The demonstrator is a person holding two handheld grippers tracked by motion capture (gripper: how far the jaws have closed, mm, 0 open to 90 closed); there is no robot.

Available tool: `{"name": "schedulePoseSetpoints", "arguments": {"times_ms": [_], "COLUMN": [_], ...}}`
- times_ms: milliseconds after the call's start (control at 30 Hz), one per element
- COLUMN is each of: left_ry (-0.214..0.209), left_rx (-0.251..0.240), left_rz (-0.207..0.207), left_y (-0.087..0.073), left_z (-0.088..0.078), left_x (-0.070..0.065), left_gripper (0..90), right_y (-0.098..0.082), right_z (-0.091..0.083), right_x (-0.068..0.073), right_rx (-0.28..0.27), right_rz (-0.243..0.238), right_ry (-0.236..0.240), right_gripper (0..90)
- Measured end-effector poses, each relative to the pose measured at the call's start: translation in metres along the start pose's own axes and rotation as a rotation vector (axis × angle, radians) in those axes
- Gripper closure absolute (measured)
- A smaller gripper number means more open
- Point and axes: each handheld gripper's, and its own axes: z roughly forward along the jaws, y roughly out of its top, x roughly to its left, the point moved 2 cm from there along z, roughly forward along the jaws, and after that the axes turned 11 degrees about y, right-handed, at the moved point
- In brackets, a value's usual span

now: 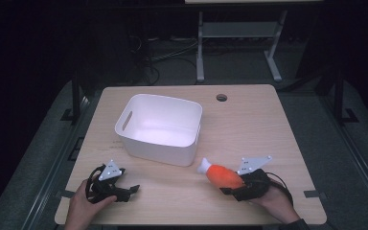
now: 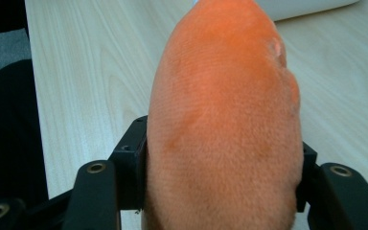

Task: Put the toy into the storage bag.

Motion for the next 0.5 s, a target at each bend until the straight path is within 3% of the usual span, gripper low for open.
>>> {"name": "schedulePoseSetpoints", "arguments": {"times_ms": [500], "left_ry": [-0.001], "left_rx": [0.000], "left_rz": [-0.004], "left_y": [0.000], "left_z": [0.000], "left_x": [0.000], "left_gripper": [12.7], "right_y": [0.012], "right_z": [-0.010], "right_x": [-0.008], "right_rx": [-0.007], "right_rz": [-0.025], "right_ry": [0.014], "right_gripper": [41.4]}}
